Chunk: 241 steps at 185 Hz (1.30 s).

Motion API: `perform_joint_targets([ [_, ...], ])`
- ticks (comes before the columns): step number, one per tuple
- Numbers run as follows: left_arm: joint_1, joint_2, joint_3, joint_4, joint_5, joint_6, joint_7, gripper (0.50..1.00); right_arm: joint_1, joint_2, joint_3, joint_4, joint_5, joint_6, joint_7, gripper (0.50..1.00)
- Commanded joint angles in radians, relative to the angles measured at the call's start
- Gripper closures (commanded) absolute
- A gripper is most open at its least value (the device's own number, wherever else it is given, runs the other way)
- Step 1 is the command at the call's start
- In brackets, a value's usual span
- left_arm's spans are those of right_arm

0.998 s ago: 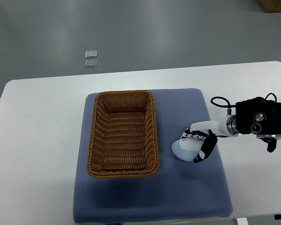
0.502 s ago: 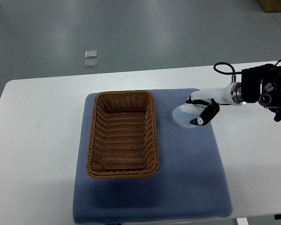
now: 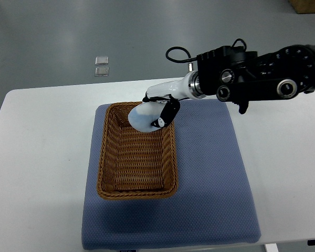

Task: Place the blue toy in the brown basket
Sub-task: 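Lower the toy into the basket and open the right hand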

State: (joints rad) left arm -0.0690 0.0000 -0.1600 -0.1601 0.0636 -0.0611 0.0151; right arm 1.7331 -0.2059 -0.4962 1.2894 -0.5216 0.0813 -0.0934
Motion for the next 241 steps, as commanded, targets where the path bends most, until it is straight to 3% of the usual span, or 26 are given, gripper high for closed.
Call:
perform_joint_targets([
  [1, 0.000, 0.000, -0.001, 0.001, -0.001, 0.000, -0.001, 0.500, -0.032, 0.086, 0.001, -0.062, 0.000, -0.018, 0.006, 1.000],
  [61, 0.000, 0.000, -0.003, 0.002, -0.001, 0.000, -0.001, 0.500, -0.141, 0.204, 0.002, -0.174, -0.006, -0.041, 0.006, 1.000],
  [144, 0.000, 0.000, -0.001, 0.002, -0.001, 0.000, 0.000, 0.500, -0.227, 0.206, -0.002, -0.254, -0.011, -0.066, 0.015, 1.000],
  [157, 0.000, 0.000, -0.003, 0.004, -0.001, 0.000, 0.000, 0.500, -0.237, 0.206, -0.004, -0.256, -0.011, -0.067, 0.015, 0.834],
  [163, 0.000, 0.000, -0.003, 0.004, -0.001, 0.000, -0.001, 0.500, -0.240, 0.206, -0.004, -0.257, -0.011, -0.069, 0.015, 0.793],
  [192, 0.000, 0.000, -0.003, 0.005, -0.001, 0.001, -0.001, 0.500, -0.257, 0.206, -0.005, -0.265, -0.011, -0.092, 0.026, 0.695],
  [208, 0.000, 0.000, -0.003, 0.005, -0.001, 0.000, -0.001, 0.500, -0.257, 0.206, -0.005, -0.271, -0.012, -0.092, 0.038, 0.664],
  [221, 0.000, 0.000, -0.003, 0.004, -0.001, 0.000, 0.000, 0.500, -0.251, 0.206, -0.005, -0.271, -0.011, -0.089, 0.041, 0.603],
  [241, 0.000, 0.000, -0.003, 0.004, -0.001, 0.000, -0.001, 0.500, -0.240, 0.206, 0.004, -0.269, -0.006, -0.083, 0.041, 0.597],
])
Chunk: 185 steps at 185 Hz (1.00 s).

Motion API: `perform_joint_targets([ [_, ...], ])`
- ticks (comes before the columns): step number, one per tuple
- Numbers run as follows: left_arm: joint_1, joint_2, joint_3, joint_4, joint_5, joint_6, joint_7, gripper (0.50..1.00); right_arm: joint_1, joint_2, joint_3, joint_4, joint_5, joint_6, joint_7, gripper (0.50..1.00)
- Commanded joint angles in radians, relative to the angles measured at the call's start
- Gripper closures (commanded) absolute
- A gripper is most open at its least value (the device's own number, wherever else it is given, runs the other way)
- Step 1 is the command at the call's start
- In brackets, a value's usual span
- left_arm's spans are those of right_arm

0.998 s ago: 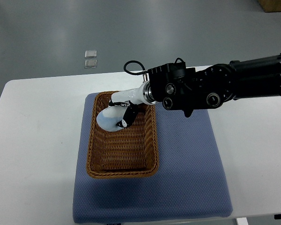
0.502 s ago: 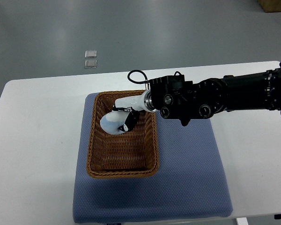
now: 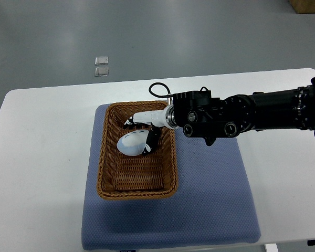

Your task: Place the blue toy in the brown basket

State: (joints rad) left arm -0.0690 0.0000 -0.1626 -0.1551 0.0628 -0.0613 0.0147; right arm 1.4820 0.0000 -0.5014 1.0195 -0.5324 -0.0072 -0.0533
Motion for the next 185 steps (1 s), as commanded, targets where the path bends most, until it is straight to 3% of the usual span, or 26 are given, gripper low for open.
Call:
perform_joint_targets([
  [1, 0.000, 0.000, 0.002, 0.000, 0.000, 0.000, -0.001, 0.500, 0.012, 0.000, 0.010, 0.001, 0.005, 0.006, 0.001, 0.595],
  [53, 0.000, 0.000, 0.002, 0.002, 0.000, 0.001, 0.001, 0.500, 0.054, 0.000, 0.073, 0.011, 0.014, 0.016, 0.007, 0.591],
  [93, 0.000, 0.000, 0.002, 0.000, 0.000, 0.001, 0.001, 0.500, 0.027, -0.138, 0.267, 0.001, 0.015, 0.018, 0.010, 0.591],
  [107, 0.000, 0.000, 0.002, -0.001, 0.000, 0.001, 0.001, 0.500, -0.042, -0.203, 0.385, -0.001, 0.015, 0.018, 0.016, 0.591],
  [131, 0.000, 0.000, 0.003, -0.003, 0.000, 0.001, 0.001, 0.500, -0.236, -0.276, 0.670, -0.019, 0.014, 0.027, 0.081, 0.589],
  [185, 0.000, 0.000, 0.003, -0.003, 0.000, 0.001, 0.001, 0.500, -0.548, -0.204, 1.209, -0.144, 0.146, 0.056, 0.107, 0.587],
])
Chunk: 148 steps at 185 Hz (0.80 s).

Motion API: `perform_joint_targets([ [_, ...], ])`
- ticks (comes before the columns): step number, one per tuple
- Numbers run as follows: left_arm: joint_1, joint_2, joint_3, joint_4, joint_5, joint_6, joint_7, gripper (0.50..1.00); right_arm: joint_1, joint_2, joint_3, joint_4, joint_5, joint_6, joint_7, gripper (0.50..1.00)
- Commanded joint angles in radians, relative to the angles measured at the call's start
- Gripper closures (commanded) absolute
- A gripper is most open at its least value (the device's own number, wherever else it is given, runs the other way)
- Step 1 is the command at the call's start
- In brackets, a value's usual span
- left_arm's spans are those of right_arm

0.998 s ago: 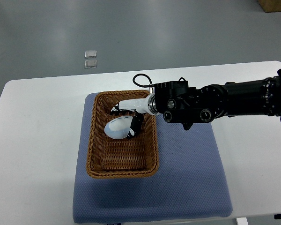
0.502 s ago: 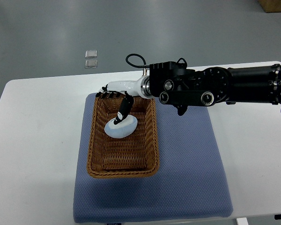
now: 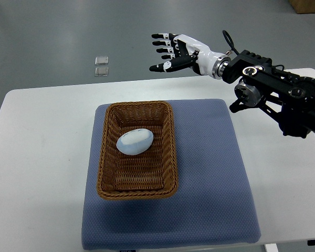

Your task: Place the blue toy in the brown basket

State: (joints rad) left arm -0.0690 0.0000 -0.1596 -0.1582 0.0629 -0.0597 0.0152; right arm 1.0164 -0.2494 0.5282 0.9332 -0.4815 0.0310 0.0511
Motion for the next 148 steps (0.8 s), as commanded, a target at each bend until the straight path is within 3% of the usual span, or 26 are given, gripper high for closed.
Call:
perform_joint_targets([
  [1, 0.000, 0.000, 0.000, 0.000, 0.000, 0.000, 0.000, 0.500, -0.088, 0.056, 0.196, -0.068, 0.109, 0.020, 0.003, 0.587],
  [18, 0.000, 0.000, 0.002, -0.001, 0.000, 0.000, 0.000, 0.500, -0.128, 0.131, 0.306, -0.168, 0.198, 0.040, 0.006, 0.587],
  [45, 0.000, 0.000, 0.000, -0.001, 0.000, 0.000, 0.000, 0.500, -0.159, 0.182, 0.441, -0.292, 0.284, 0.129, 0.065, 0.587],
  [101, 0.000, 0.000, 0.000, -0.001, 0.000, 0.000, 0.000, 0.500, -0.253, 0.196, 0.490, -0.310, 0.442, 0.191, 0.135, 0.585],
  [148, 0.000, 0.000, 0.000, -0.001, 0.000, 0.000, 0.000, 0.500, -0.312, 0.199, 0.492, -0.312, 0.451, 0.346, 0.136, 0.585],
])
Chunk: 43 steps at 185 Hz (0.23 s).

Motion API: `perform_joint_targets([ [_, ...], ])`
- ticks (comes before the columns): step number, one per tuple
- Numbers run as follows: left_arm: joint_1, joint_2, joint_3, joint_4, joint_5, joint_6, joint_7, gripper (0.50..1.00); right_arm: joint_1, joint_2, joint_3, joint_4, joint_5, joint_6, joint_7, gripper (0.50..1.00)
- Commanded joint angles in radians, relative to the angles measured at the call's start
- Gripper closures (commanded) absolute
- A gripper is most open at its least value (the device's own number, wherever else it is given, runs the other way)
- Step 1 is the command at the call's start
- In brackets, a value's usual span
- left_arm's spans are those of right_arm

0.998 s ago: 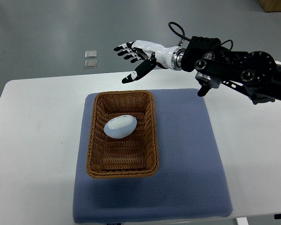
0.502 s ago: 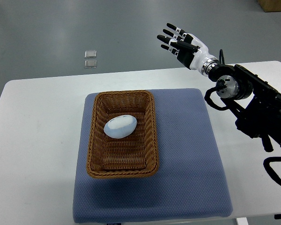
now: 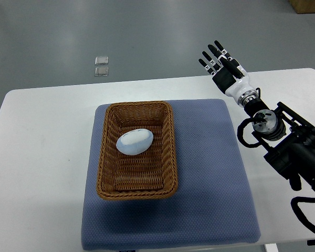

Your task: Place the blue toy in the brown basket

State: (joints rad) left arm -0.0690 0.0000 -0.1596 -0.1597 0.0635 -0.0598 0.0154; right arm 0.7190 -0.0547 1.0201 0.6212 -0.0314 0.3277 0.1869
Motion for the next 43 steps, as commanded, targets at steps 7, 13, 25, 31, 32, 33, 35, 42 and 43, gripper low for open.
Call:
perform_joint_targets([
  [7, 0.000, 0.000, 0.000, 0.000, -0.001, 0.000, 0.000, 0.500, -0.016, 0.004, 0.000, 0.000, 0.001, 0.053, 0.000, 0.585],
  [13, 0.000, 0.000, 0.000, 0.000, -0.001, 0.000, 0.000, 0.500, -0.016, 0.004, 0.000, 0.000, 0.001, 0.053, 0.000, 0.585],
  [25, 0.000, 0.000, 0.000, 0.000, -0.001, 0.000, 0.000, 0.500, -0.016, 0.004, 0.000, 0.000, 0.001, 0.053, 0.000, 0.585],
  [31, 0.000, 0.000, 0.000, 0.000, -0.001, 0.000, 0.000, 0.500, -0.016, 0.004, 0.000, 0.000, 0.001, 0.053, 0.000, 0.585],
  [32, 0.000, 0.000, 0.000, 0.002, -0.001, 0.000, 0.000, 0.500, -0.016, 0.004, 0.000, 0.000, 0.001, 0.053, 0.000, 0.585],
  [33, 0.000, 0.000, 0.000, 0.002, -0.001, 0.000, 0.000, 0.500, -0.016, 0.004, 0.000, 0.000, 0.001, 0.053, 0.000, 0.585],
  [35, 0.000, 0.000, 0.000, 0.000, -0.001, 0.000, 0.000, 0.500, -0.016, 0.004, 0.000, 0.000, 0.001, 0.053, 0.000, 0.585],
  [42, 0.000, 0.000, 0.000, 0.002, -0.001, 0.000, 0.000, 0.500, -0.016, 0.004, 0.000, 0.000, 0.001, 0.051, 0.000, 0.585],
  [43, 0.000, 0.000, 0.000, 0.002, -0.001, 0.000, 0.000, 0.500, -0.016, 0.004, 0.000, 0.000, 0.001, 0.051, 0.000, 0.585],
])
